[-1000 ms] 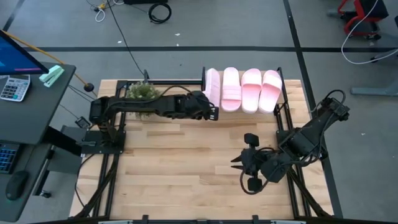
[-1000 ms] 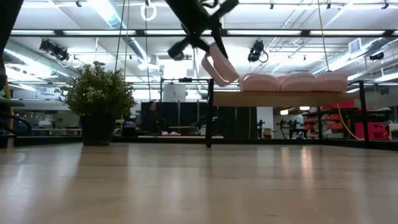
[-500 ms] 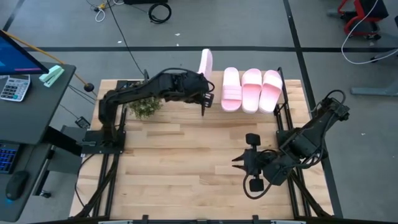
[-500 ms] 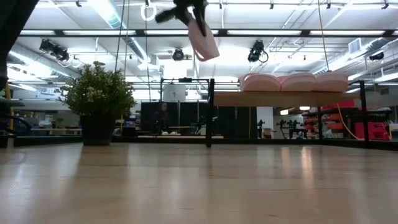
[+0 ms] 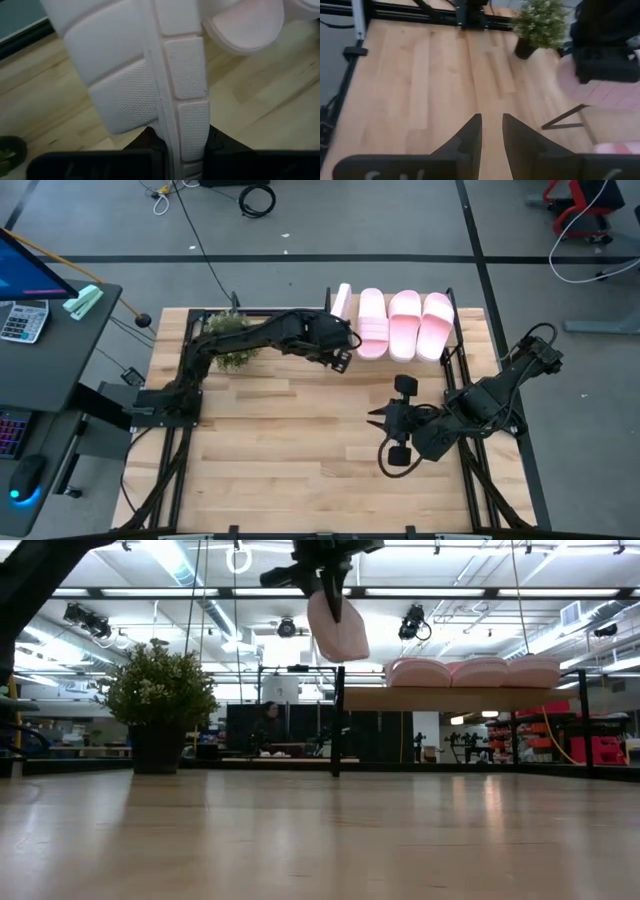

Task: Pick and place slides into the shelf
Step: Put the pink slide on the shelf

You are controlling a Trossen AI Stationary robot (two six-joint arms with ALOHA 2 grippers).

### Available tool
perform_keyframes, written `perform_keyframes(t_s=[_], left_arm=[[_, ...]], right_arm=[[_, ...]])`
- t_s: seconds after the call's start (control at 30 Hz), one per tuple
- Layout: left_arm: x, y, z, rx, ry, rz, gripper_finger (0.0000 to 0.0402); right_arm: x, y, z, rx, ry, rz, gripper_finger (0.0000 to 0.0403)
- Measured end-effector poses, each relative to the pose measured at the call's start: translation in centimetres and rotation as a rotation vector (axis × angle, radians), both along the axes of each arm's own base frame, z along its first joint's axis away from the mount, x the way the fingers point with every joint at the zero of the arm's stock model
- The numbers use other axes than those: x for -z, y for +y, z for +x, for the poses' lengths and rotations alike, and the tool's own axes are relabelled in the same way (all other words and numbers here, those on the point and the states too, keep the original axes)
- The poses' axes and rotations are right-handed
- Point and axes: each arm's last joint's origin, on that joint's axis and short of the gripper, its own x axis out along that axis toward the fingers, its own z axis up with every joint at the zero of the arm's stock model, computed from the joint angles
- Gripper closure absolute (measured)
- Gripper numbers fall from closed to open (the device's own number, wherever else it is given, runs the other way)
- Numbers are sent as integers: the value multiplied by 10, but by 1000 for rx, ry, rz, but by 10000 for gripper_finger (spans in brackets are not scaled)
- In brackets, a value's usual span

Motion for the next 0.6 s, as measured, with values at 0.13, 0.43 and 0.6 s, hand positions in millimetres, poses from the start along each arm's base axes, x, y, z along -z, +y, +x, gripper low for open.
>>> perform_keyframes(t_s=[0.13,0.43,0.6], left_arm=[[3,-6,2,36,20,22,354],[-15,-40,-17,131,90,51,354],[-29,-49,-33,139,89,45,354]], right_arm=[[0,-7,-2,54,0,-111,320],[-31,-59,-33,-64,62,-377,320],[-46,-98,-47,-90,59,-330,302]])
